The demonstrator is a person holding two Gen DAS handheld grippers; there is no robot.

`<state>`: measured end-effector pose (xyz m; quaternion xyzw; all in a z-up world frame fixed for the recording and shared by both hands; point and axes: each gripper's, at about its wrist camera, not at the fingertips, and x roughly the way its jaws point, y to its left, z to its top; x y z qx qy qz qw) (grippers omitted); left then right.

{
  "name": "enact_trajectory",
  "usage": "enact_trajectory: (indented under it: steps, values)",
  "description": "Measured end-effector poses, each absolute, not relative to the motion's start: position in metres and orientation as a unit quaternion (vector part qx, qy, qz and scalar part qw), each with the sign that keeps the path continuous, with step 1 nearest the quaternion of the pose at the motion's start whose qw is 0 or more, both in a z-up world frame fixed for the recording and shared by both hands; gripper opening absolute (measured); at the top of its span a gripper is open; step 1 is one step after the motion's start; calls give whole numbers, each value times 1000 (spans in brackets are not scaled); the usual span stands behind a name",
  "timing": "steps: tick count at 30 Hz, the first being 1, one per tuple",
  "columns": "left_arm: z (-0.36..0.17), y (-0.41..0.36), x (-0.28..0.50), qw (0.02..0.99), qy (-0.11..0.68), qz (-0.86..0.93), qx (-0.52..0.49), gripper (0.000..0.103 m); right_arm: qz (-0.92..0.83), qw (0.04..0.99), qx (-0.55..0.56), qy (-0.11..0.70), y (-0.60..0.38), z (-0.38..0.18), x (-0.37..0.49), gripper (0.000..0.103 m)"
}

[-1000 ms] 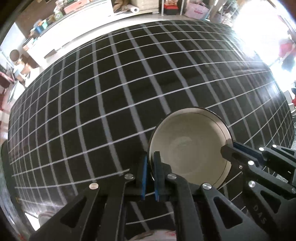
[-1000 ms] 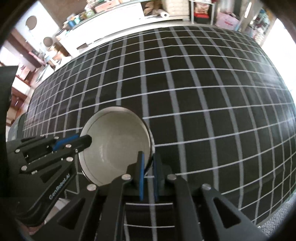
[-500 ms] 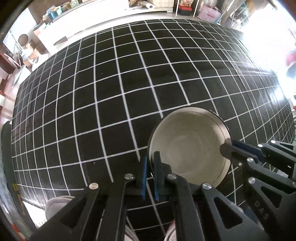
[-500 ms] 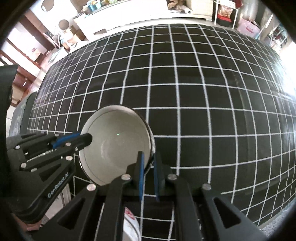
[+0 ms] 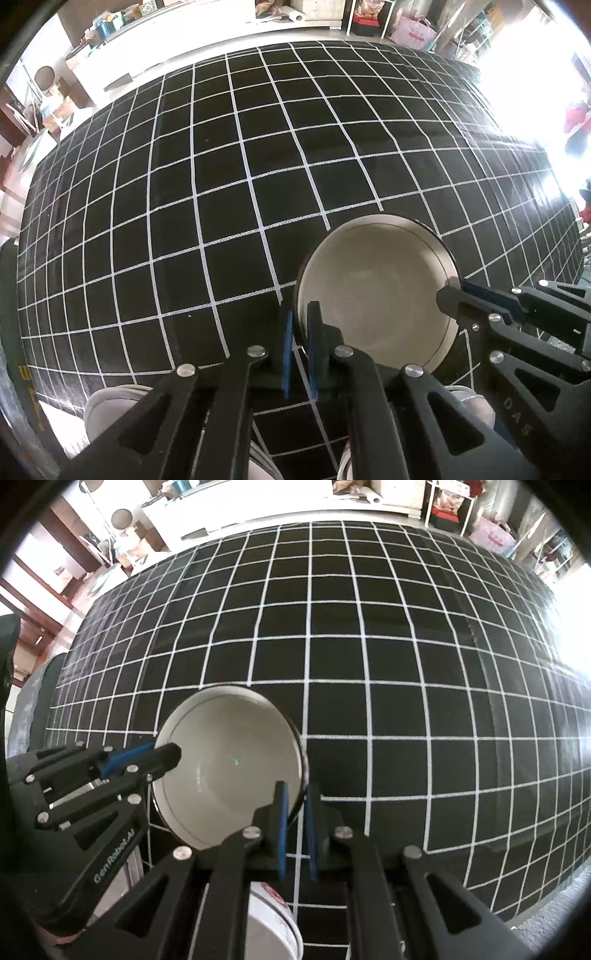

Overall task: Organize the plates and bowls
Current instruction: 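Lift the floral bowl and carry it toward the bowl stack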

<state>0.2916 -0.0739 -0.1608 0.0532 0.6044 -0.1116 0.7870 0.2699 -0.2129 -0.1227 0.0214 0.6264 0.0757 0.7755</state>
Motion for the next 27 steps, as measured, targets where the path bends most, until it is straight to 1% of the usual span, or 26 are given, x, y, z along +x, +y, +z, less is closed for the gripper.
enact_trajectory:
  steps: [7,11,19,27]
  values:
    - [-155,-61,291,790,602,-112,37,6,66,767,50,636,-198,-126,284,12]
    - [-141,-57,289,798,593,-101,34,6,66,775,48,627,-190,-117,287,12]
    - [-98,-57,275,817,567,-97,28,6,66,797,49,599,-193,-81,279,12]
    - [-62,-67,249,832,546,-98,29,6,65,813,45,577,-202,-47,251,12]
